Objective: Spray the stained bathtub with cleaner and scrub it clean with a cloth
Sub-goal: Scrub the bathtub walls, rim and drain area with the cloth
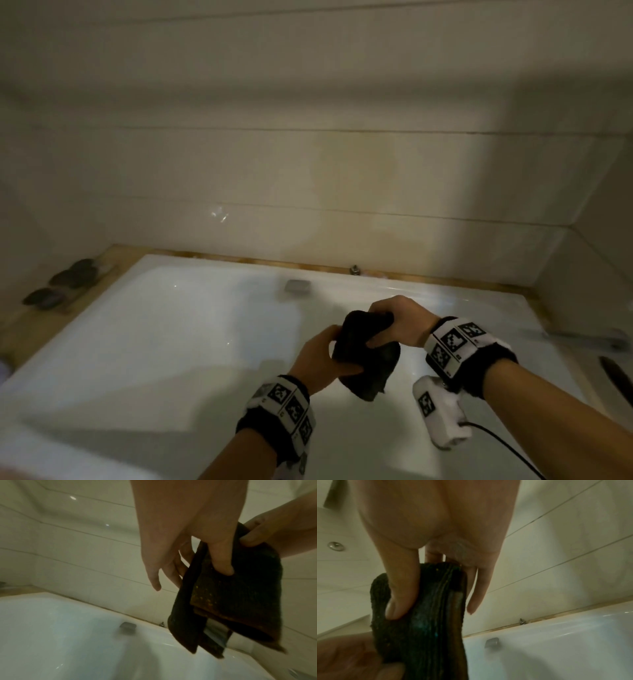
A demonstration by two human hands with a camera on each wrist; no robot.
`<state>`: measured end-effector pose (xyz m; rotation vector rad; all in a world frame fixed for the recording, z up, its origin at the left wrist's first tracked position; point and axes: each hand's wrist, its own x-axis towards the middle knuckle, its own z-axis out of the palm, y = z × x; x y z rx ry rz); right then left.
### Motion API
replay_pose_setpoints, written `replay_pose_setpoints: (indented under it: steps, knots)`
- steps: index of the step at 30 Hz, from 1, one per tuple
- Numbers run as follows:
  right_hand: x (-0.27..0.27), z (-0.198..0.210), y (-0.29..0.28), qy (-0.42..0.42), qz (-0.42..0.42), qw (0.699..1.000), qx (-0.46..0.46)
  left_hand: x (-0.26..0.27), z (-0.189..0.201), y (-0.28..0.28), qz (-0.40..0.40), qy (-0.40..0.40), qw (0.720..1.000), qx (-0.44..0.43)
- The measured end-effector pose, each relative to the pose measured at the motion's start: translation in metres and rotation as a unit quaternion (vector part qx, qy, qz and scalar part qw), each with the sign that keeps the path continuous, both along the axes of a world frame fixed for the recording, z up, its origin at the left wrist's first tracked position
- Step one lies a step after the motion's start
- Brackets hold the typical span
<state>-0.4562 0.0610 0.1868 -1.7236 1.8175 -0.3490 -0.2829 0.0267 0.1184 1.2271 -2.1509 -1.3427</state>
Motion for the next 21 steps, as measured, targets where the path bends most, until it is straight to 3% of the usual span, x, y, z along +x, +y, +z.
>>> replay_pose_setpoints:
  steps: [6, 10, 17, 21]
  knots:
    - [0.024, -0.010, -0.025, -0.005, 0.034, 0.999, -0.020, 0.031, -0.007, -0.005, 0.127, 0.014, 0.992, -0.013]
    - [0.054, -0.018, -0.041, -0.003, 0.066, 0.998, -0.008, 0.068, -0.007, -0.015, 0.148, -0.003, 0.987, -0.057]
    - [0.116, -0.052, -0.056, 0.025, 0.069, 0.996, 0.042, 0.139, -0.035, -0.038, 0.077, -0.065, 0.995, -0.024]
    - [0.151, -0.076, -0.057, -0.021, 0.022, 0.998, 0.060, 0.176, -0.056, -0.048, 0.022, -0.096, 0.995, 0.002]
